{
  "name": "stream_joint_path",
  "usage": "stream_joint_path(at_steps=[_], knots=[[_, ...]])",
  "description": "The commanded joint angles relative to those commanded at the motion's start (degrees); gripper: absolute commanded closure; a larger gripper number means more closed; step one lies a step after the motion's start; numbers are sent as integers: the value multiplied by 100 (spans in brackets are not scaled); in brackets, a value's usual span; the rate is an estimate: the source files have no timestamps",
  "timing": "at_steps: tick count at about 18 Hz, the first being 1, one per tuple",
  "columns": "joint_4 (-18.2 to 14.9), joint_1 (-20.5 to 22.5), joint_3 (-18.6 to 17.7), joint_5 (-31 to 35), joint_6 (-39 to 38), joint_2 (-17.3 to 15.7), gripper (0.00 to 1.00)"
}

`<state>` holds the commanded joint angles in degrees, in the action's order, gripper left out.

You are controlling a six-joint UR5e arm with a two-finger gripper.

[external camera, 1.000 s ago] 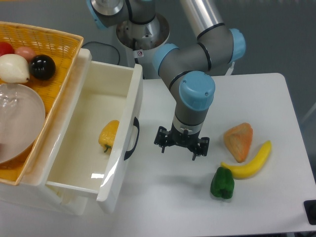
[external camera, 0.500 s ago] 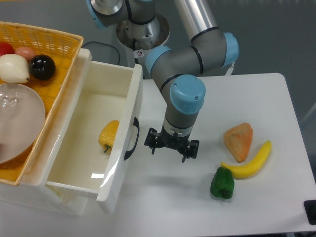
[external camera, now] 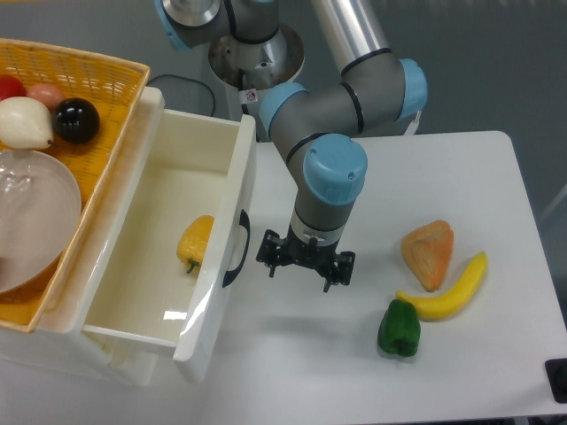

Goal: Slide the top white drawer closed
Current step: 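Move the gripper against the drawer front beside the black handle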

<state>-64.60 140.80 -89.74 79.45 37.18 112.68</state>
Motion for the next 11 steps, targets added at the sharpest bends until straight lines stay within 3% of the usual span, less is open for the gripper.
stream_joint_path(at_steps=[11], knots=[[-97,-62,0,-35,-9,-44,0]])
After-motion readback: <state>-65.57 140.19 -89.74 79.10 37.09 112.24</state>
